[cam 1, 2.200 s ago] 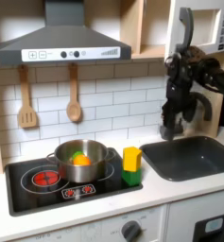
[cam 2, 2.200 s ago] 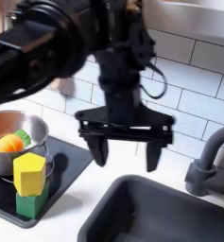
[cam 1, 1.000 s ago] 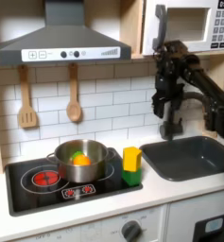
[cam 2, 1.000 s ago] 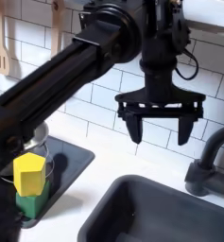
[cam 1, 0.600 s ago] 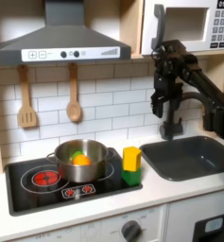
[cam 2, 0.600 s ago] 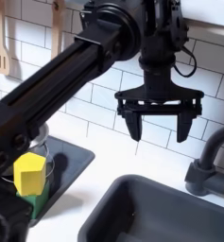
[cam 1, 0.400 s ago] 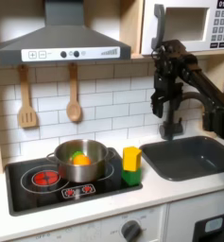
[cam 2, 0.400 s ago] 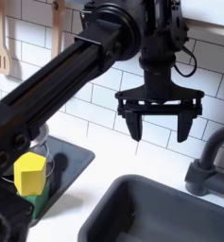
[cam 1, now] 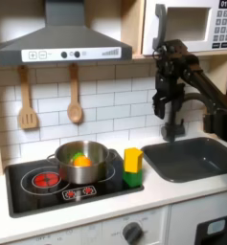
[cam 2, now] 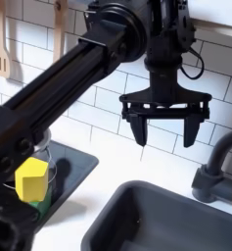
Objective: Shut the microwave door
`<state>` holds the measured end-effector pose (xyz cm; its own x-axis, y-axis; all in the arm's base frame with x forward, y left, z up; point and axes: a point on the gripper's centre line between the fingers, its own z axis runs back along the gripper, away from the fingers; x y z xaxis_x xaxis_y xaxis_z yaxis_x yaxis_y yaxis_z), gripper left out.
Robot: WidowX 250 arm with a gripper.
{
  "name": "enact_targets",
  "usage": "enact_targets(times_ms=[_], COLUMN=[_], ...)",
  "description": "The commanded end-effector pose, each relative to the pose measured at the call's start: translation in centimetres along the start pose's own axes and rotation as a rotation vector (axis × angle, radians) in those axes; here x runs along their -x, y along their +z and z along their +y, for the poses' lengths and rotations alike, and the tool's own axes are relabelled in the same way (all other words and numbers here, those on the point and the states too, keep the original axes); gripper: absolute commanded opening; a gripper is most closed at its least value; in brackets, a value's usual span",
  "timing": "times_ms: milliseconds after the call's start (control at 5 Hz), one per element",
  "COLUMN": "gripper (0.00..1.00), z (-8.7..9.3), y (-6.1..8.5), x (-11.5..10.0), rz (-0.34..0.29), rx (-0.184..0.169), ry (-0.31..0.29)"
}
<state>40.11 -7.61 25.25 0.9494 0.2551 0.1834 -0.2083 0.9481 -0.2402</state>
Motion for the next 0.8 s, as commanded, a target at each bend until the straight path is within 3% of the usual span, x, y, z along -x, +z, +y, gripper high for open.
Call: enact_targets(times_ms=[0,400,600], gripper=[1.00,1.00,1.00], z=[0.4,0.1,0.9], y=[0.5,0.5,1.2], x=[-1.4,0.9,3.0], rz=[0.004,0.030,0.047], rx=[-0.003,-0.024,-0.036], ry=[0.027,0.008,0.010])
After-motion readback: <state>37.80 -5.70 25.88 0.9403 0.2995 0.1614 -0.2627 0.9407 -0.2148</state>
